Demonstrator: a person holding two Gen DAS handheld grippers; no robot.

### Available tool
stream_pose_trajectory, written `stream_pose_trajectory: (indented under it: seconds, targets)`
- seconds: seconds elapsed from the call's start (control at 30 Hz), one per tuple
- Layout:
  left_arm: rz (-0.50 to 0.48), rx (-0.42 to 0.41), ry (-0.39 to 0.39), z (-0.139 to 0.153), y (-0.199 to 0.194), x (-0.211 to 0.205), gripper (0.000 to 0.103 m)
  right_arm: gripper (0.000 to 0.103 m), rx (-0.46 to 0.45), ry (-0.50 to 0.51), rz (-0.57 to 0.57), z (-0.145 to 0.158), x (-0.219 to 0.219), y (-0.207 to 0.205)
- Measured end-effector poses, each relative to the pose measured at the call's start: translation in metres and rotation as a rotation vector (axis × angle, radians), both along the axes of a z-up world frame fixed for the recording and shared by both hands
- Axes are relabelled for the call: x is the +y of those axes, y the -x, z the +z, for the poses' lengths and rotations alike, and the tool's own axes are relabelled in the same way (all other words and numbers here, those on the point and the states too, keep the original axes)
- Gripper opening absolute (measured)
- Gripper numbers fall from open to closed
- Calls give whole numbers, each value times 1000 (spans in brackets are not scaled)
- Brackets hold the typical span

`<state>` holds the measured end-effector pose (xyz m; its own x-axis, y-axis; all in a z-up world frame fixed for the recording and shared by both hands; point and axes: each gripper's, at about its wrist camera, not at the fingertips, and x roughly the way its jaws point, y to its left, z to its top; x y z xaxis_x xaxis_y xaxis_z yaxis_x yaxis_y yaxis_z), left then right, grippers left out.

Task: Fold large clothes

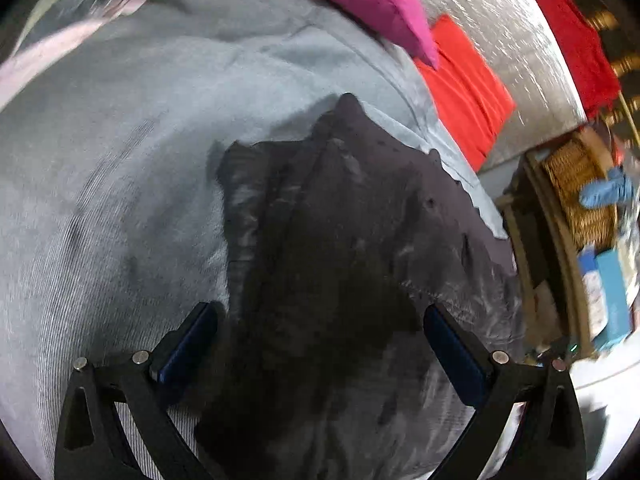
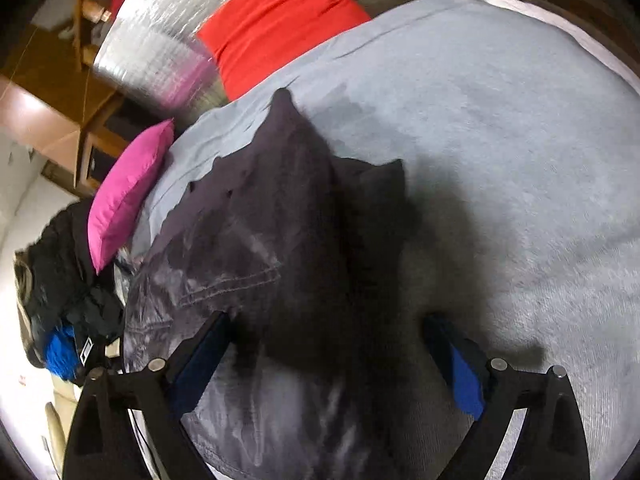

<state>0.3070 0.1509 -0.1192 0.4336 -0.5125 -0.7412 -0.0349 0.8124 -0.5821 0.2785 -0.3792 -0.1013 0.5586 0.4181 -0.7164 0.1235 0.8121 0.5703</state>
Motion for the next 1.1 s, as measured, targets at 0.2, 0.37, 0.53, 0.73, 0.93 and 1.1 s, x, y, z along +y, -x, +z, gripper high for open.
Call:
stream_pose_trajectory:
  seconds: [0.2, 0.37, 0.53, 0.73, 0.93, 1.1]
  targets:
    - [-32, 13, -118, 5, -1, -21, 76, 51, 28, 50, 71, 7, 22, -11]
    - [-3, 24, -68, 4, 0, -16, 87, 71, 62, -45, 28, -7, 15, -17]
    - [-28, 11, -156, 6, -6, -35, 58, 44, 75, 8, 64, -3, 32, -27]
    - [-42, -53, -221, 54, 3, -41, 22, 17, 18, 149, 94, 56, 52, -20]
    - [-41, -218, -279, 122, 32, -52, 20, 14, -117, 263, 157, 136, 85, 9]
    - [-46, -277, -217, 128, 88, -43, 21, 14, -194, 315, 173, 158, 82, 68]
